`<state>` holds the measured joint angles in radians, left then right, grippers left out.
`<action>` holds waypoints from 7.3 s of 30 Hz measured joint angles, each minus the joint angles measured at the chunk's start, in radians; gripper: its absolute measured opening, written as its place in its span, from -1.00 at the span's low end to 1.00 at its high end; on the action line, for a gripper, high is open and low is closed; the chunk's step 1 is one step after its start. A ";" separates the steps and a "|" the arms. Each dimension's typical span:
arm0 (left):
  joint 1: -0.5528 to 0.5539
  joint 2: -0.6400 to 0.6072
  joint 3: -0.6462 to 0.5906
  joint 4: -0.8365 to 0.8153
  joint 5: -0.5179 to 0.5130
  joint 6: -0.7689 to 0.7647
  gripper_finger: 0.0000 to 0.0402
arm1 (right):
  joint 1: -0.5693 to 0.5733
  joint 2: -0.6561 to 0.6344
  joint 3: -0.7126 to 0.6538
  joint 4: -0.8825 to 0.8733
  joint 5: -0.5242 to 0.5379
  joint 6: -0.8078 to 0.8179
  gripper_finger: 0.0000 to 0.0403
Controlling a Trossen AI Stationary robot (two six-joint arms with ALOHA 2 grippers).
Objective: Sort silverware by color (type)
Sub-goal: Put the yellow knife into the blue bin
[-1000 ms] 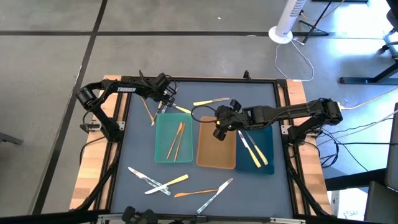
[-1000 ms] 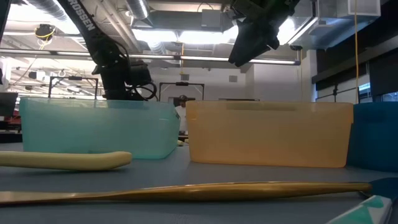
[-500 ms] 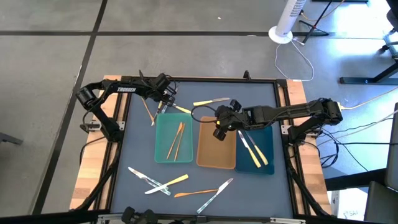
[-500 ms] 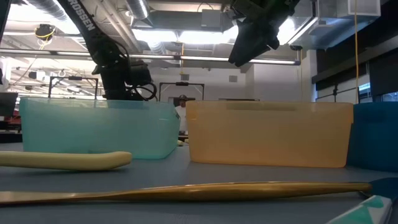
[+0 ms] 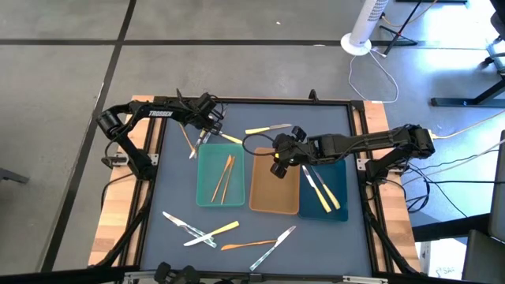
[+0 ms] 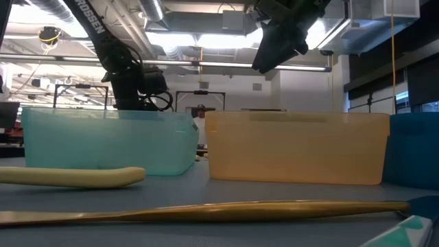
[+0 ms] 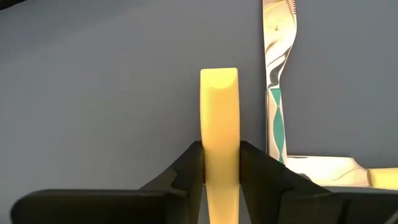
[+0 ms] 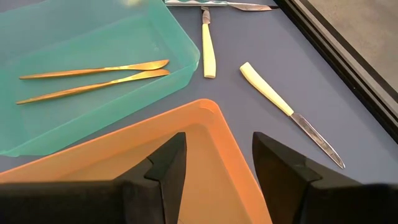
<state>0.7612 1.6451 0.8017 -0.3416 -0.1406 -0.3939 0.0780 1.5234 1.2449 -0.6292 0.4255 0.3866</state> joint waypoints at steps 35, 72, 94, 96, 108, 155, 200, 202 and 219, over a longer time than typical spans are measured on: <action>-0.013 -0.195 -0.001 0.088 0.001 0.175 -0.64 | 0.000 0.000 0.000 0.004 0.000 0.010 -0.14; -0.382 -0.222 0.000 0.359 -0.085 0.868 -0.64 | -0.200 0.000 0.000 0.241 -0.271 0.065 -0.14; -0.623 -0.221 0.000 0.539 0.026 1.119 -0.64 | -0.340 0.000 0.000 0.240 -0.683 0.389 -0.14; -0.634 -0.221 0.000 0.548 0.031 1.138 -0.64 | -0.340 0.000 0.000 0.239 -0.719 0.444 -0.14; -0.677 -0.221 0.000 0.547 0.031 1.193 -0.62 | -0.307 0.000 0.000 0.253 -0.830 0.621 -0.14; -0.699 -0.220 0.000 0.545 0.023 1.191 -0.61 | -0.185 0.079 0.000 0.341 -0.679 0.652 -0.14; -0.699 -0.220 0.000 0.544 -0.009 1.192 -0.61 | -0.163 0.079 0.000 0.326 -0.537 0.655 -0.70; -0.699 -0.220 0.000 0.544 -0.009 1.192 -0.61 | -0.163 0.079 0.000 0.325 -0.538 0.655 -0.73; -0.698 -0.220 0.000 0.551 -0.011 1.191 -0.50 | -0.163 0.079 0.000 0.322 -0.535 0.627 -0.92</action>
<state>0.0631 1.4246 0.8021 0.2092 -0.1516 0.7967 -0.0853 1.6022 1.2448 -0.3075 -0.1099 1.0139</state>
